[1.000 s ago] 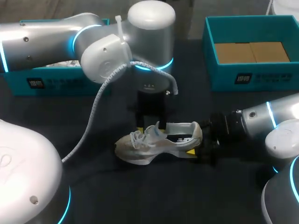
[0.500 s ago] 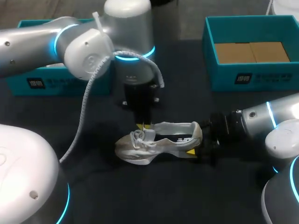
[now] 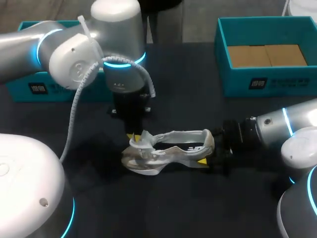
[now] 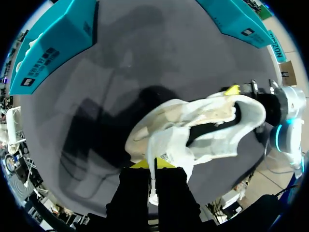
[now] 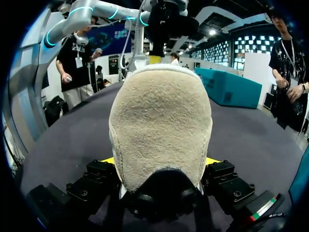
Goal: Take the shoe out of the shoebox, open the shoe tongue, remove and reinsert the insole, then place the shoe into the shoebox
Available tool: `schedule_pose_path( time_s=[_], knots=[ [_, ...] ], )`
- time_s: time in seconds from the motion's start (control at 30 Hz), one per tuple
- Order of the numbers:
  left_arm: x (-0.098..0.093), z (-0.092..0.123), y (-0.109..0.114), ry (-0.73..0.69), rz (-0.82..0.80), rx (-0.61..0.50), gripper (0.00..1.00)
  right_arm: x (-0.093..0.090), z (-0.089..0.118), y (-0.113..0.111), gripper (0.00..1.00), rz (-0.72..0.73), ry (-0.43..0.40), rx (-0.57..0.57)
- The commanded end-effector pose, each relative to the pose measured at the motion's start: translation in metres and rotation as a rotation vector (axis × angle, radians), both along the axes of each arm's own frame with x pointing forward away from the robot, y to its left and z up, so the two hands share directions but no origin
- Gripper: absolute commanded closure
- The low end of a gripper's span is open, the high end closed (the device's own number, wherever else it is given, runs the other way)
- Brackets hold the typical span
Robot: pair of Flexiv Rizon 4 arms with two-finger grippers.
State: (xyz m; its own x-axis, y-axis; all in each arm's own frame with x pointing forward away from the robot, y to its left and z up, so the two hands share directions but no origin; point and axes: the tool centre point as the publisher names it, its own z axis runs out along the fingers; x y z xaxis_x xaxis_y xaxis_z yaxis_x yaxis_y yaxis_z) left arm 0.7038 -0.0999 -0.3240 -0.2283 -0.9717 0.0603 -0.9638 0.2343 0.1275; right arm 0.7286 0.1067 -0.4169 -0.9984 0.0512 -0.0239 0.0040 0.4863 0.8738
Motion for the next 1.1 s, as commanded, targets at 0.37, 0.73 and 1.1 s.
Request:
schedule_pose_path(
  time_s=[0.37, 0.73, 1.1],
  knots=[
    [0.003, -0.052, 0.002, -0.056, 0.024, 0.112, 1.00, 0.000, 0.000, 0.001, 1.00, -0.001, 0.000, -0.003],
    [0.000, -0.053, 0.012, -0.060, 0.062, 0.122, 0.43, 0.000, 0.000, 0.001, 1.00, -0.001, 0.000, -0.003],
    [-0.001, -0.014, 0.009, -0.129, -0.074, 0.015, 0.00, 0.000, 0.000, 0.001, 1.00, -0.001, 0.000, -0.003]
  ],
)
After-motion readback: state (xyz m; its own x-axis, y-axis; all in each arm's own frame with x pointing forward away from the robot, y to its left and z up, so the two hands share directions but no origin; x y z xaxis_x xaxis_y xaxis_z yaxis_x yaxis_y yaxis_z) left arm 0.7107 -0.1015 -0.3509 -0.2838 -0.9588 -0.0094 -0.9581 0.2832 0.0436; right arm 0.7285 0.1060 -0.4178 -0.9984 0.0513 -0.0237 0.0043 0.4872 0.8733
